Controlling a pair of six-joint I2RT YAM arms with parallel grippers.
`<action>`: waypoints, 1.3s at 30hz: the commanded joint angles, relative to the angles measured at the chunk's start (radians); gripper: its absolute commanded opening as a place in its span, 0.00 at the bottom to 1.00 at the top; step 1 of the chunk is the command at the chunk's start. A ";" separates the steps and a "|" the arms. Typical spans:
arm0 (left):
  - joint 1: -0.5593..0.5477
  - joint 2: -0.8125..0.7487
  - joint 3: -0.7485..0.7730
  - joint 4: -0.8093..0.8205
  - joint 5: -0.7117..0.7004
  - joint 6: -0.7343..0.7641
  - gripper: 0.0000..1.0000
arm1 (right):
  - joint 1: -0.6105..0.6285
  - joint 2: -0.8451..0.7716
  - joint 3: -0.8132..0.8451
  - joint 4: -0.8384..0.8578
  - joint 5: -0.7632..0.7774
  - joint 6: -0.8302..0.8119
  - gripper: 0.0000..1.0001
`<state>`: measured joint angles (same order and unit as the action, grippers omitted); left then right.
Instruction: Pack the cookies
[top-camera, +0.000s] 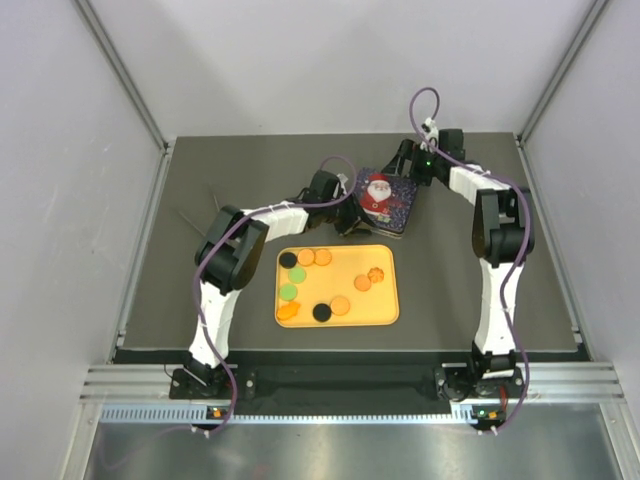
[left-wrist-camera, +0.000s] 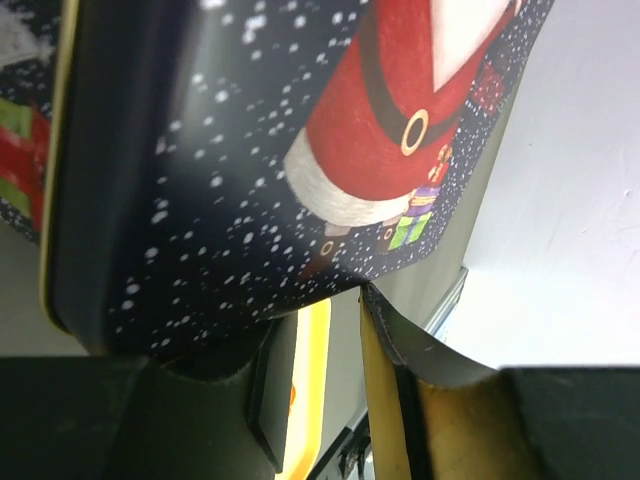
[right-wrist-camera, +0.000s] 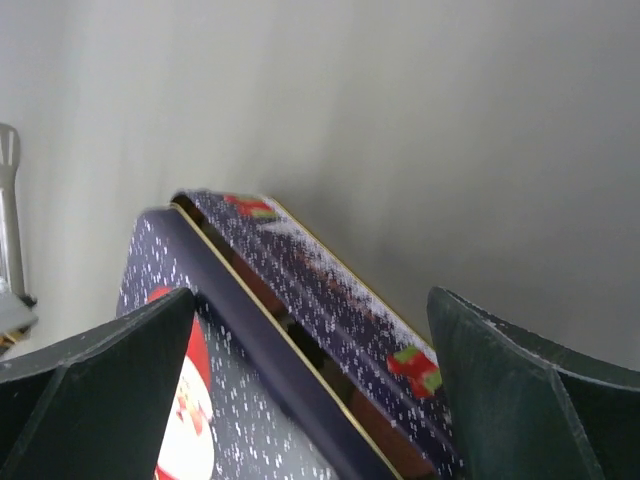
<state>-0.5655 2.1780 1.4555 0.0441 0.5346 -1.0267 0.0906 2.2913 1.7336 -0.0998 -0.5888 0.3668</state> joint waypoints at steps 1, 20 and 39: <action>0.018 0.012 0.046 0.019 -0.001 -0.001 0.36 | 0.012 -0.090 -0.066 0.008 -0.022 -0.012 1.00; 0.085 0.029 0.132 -0.133 -0.018 0.100 0.37 | 0.054 -0.308 -0.474 0.216 0.024 0.106 1.00; 0.111 0.040 0.210 -0.213 -0.004 0.154 0.41 | 0.072 -0.383 -0.648 0.275 0.034 0.178 0.65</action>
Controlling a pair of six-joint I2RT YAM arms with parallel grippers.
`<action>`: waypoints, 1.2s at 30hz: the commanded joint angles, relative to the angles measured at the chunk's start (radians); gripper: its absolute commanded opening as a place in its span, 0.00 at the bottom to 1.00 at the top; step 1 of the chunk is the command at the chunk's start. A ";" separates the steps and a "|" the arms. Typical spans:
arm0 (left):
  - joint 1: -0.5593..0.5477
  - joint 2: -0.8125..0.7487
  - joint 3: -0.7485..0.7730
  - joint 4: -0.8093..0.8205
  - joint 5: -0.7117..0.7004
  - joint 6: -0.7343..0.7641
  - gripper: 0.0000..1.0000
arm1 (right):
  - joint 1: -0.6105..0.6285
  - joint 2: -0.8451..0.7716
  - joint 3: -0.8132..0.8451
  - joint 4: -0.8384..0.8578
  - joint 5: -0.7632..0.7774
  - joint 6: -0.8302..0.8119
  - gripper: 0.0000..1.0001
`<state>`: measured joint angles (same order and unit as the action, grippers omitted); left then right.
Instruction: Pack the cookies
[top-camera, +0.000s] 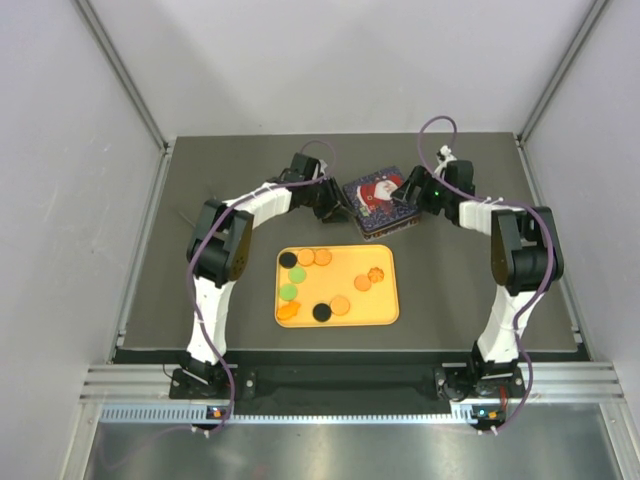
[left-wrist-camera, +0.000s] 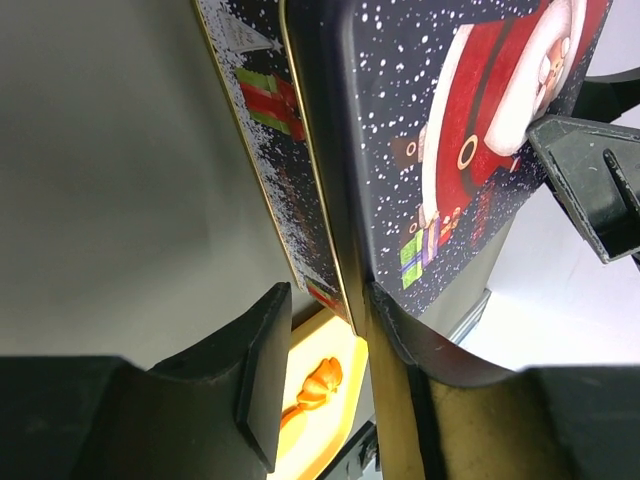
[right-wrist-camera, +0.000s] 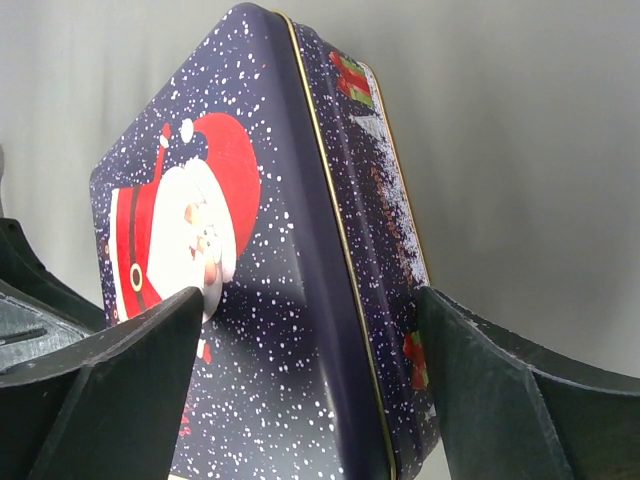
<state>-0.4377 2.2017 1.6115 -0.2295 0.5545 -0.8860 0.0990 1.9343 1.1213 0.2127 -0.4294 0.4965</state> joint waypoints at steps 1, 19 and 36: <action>-0.016 0.018 0.056 0.059 -0.025 0.015 0.42 | 0.062 -0.024 -0.043 -0.015 -0.137 0.054 0.62; -0.012 0.013 0.083 0.021 -0.007 0.064 0.52 | 0.117 -0.126 -0.095 -0.104 0.024 0.011 0.97; 0.001 0.016 0.099 0.010 0.019 0.090 0.55 | 0.117 -0.216 0.003 -0.280 0.242 -0.087 1.00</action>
<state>-0.4374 2.2173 1.6691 -0.2565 0.5468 -0.8135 0.2062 1.7794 1.0706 -0.0250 -0.2531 0.4438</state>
